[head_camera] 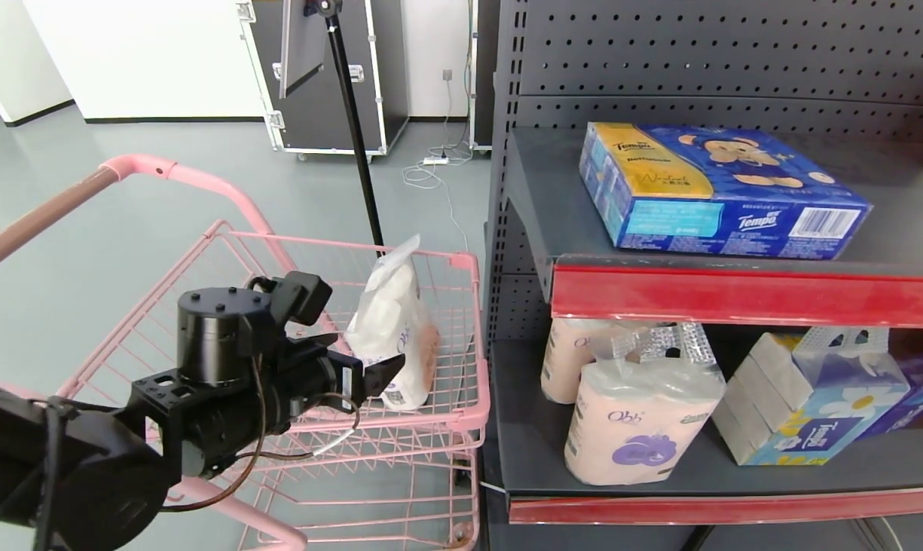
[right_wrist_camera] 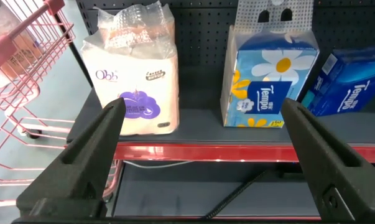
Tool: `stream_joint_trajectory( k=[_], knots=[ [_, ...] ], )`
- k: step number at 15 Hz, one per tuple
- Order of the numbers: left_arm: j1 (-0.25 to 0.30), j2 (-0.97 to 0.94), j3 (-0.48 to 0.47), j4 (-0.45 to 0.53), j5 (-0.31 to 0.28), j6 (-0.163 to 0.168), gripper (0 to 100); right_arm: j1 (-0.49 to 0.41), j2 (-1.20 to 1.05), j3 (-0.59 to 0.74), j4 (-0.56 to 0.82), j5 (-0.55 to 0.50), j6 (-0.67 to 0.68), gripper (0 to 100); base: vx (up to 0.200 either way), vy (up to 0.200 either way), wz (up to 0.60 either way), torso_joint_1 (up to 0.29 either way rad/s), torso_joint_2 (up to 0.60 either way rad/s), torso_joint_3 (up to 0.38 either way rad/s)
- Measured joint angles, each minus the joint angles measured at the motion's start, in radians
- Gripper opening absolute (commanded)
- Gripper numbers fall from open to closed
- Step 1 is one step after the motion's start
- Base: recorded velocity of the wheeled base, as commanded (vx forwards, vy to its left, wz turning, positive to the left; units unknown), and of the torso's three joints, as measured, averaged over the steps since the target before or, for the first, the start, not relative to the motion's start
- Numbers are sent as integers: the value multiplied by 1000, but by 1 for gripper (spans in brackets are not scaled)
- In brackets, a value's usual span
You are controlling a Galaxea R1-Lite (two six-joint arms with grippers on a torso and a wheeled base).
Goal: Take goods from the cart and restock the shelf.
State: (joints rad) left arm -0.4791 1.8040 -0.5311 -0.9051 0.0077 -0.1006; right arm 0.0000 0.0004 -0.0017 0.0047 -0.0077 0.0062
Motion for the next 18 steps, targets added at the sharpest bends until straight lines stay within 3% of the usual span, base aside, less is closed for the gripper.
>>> stream_joint_trajectory(
  k=[2,10,13,18],
  knots=[
    [-5,62,-15,-63,40,1,100,0,0,0,0,0,0,100,0,0,0,0,0,0],
    [-30,213,-149,-67,155,-3,100,0,0,0,0,0,0,100,0,0,0,0,0,0],
    [-37,261,-206,-66,205,-22,100,0,0,0,0,0,0,100,0,0,0,0,0,0],
    [-37,319,-249,-65,226,-25,100,0,0,0,0,0,0,100,0,0,0,0,0,0]
  ],
)
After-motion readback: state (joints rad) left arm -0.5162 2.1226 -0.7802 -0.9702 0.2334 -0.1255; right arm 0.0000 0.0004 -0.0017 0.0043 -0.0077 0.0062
